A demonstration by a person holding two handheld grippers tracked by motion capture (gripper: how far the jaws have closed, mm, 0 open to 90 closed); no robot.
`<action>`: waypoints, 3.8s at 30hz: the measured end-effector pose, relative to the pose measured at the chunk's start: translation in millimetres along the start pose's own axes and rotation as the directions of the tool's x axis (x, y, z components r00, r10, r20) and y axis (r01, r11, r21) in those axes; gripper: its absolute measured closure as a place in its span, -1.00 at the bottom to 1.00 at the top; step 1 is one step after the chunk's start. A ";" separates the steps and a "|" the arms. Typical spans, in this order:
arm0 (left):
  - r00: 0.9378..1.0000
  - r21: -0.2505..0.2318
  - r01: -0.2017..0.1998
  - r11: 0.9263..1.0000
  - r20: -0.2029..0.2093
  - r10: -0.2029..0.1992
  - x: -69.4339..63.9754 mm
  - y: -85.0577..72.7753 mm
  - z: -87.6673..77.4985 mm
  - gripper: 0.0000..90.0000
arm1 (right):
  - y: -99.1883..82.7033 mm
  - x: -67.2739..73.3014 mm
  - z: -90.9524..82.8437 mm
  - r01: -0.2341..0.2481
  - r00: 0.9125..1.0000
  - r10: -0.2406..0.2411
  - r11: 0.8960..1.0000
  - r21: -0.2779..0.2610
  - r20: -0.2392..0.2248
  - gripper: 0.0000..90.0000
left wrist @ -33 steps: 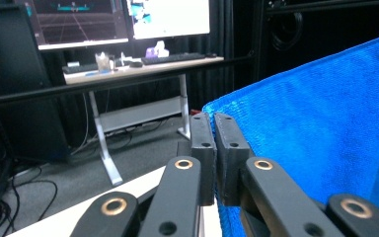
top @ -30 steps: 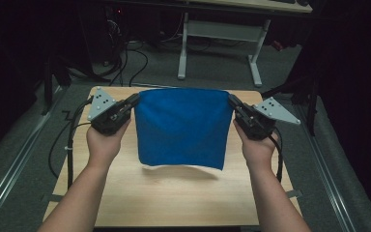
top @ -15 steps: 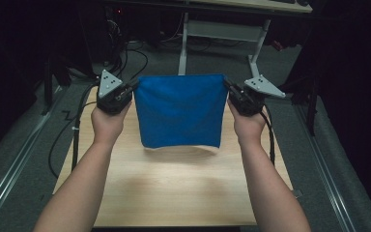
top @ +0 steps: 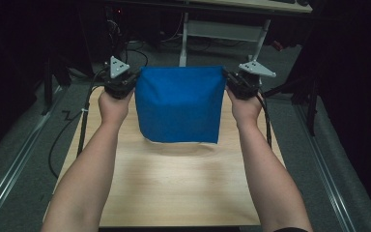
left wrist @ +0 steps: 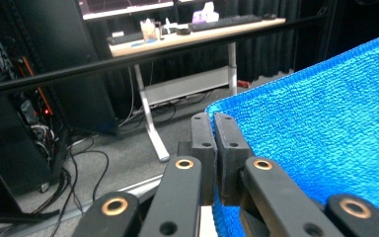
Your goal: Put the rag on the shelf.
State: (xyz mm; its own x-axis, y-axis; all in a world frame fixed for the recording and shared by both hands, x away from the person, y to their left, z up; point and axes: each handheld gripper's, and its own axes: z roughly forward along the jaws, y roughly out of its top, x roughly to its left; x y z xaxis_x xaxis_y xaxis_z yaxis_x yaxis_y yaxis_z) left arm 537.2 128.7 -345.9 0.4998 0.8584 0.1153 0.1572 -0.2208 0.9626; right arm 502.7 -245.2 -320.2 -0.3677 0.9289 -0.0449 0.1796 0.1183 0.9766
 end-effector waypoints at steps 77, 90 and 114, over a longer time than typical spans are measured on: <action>0.969 0.262 0.199 0.944 0.089 -0.229 -33.9 -139.5 9.0 0.12 | -159.4 17.3 4.6 0.031 0.999 -0.018 0.940 0.339 -0.043 0.39; 0.977 0.262 0.188 0.947 0.051 -0.208 -30.3 -138.0 -17.5 0.00 | -145.0 3.0 -9.7 0.008 1.000 -0.009 0.954 0.300 0.002 0.09; 0.957 0.306 0.192 0.932 0.152 -0.247 -43.9 -166.7 -80.2 0.04 | -142.2 4.0 -50.9 0.025 1.000 -0.023 0.953 0.303 -0.010 -0.07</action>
State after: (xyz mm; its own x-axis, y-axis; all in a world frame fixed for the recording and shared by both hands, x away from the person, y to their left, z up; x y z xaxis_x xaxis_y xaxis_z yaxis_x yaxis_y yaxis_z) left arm 420.7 164.9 -491.7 0.5688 0.8058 -0.1649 0.5032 -0.1824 0.8447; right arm 429.3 -276.2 -448.5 -0.3807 0.9224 -0.0648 0.4386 0.2418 0.8655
